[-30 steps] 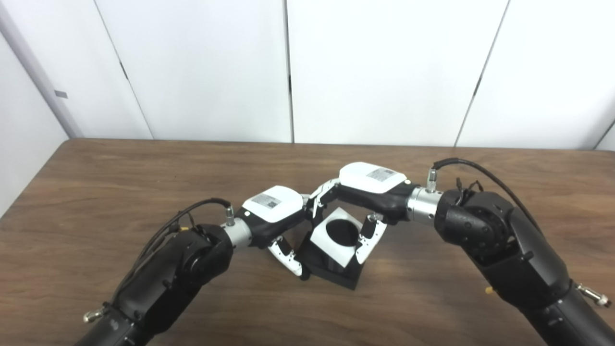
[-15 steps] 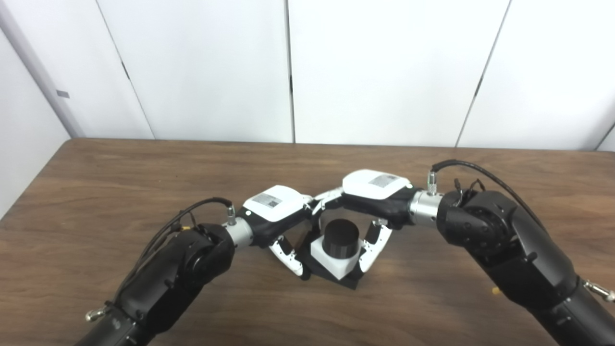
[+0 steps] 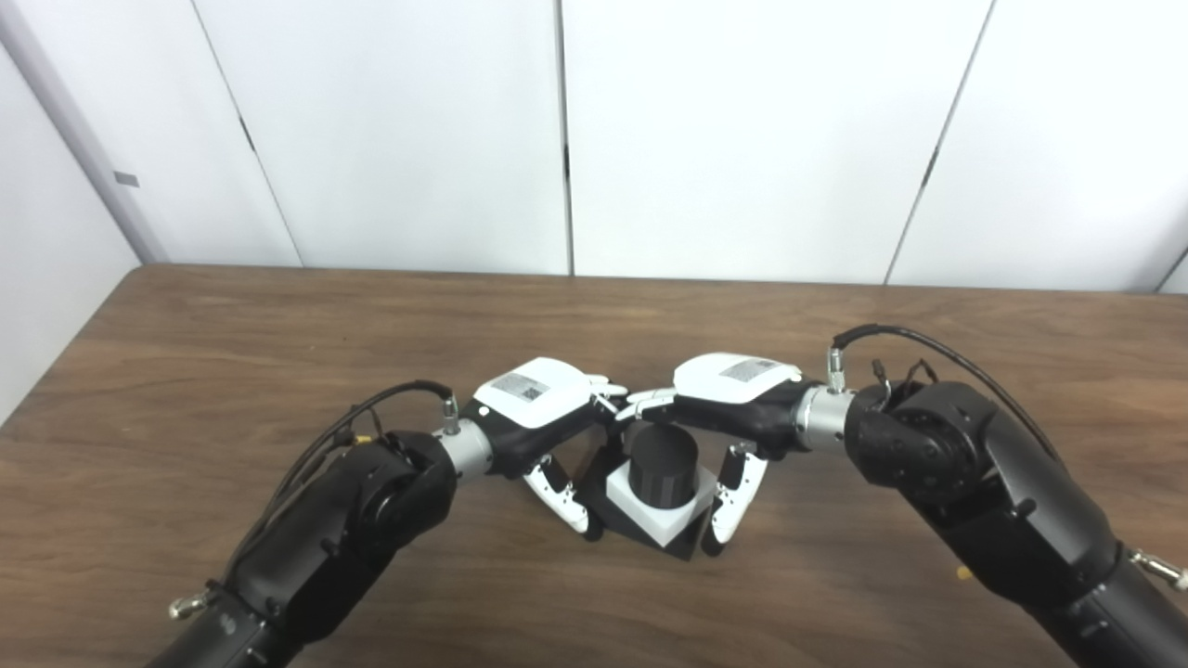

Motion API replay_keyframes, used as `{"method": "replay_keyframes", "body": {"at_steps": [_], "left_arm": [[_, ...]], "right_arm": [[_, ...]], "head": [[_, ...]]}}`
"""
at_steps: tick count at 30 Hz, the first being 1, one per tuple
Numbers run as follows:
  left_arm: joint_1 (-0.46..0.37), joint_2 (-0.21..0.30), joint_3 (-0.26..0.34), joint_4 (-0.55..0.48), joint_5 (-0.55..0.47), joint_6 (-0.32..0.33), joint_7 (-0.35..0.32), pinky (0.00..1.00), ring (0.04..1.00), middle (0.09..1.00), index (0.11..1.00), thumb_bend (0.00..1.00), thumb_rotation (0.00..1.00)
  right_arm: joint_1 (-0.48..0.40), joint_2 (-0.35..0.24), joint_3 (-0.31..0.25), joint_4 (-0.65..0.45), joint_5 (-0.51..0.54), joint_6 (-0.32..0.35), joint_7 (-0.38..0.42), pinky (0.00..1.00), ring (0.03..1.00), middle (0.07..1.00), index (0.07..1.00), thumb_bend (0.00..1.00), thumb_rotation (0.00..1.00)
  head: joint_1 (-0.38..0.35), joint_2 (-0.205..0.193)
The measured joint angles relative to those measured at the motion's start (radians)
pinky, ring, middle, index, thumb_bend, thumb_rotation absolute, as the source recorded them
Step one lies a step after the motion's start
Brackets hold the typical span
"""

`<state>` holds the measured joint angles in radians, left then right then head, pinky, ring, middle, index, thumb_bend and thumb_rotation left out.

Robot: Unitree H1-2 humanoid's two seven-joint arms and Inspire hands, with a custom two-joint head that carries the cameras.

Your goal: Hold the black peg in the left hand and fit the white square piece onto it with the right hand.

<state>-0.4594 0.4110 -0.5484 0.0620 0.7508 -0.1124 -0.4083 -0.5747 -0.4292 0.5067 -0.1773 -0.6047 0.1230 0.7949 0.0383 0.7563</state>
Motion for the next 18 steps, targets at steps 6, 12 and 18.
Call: {"method": "replay_keyframes", "body": {"at_steps": [6,12,18], "left_arm": [[0.0,0.001,0.001,0.0,0.0,-0.005,0.002,0.73,0.924,0.909,0.49,0.52,0.07],[0.002,0.002,0.003,0.003,0.0,-0.012,0.005,0.74,0.923,0.906,0.489,0.52,0.07],[0.004,0.002,0.004,0.005,-0.001,-0.015,0.009,0.75,0.93,0.914,0.49,0.52,0.07]], "right_arm": [[0.042,-0.017,-0.068,0.0,0.003,0.037,-0.002,0.72,0.854,0.879,0.926,0.81,0.07],[0.059,-0.034,-0.182,-0.002,0.012,0.052,-0.069,0.65,0.82,0.873,0.912,0.8,0.05],[0.12,-0.033,-0.251,-0.002,0.032,0.082,-0.135,0.64,0.815,0.878,0.905,0.8,0.04]], "head": [[-0.002,-0.006],[0.003,-0.034],[0.006,-0.04]]}}
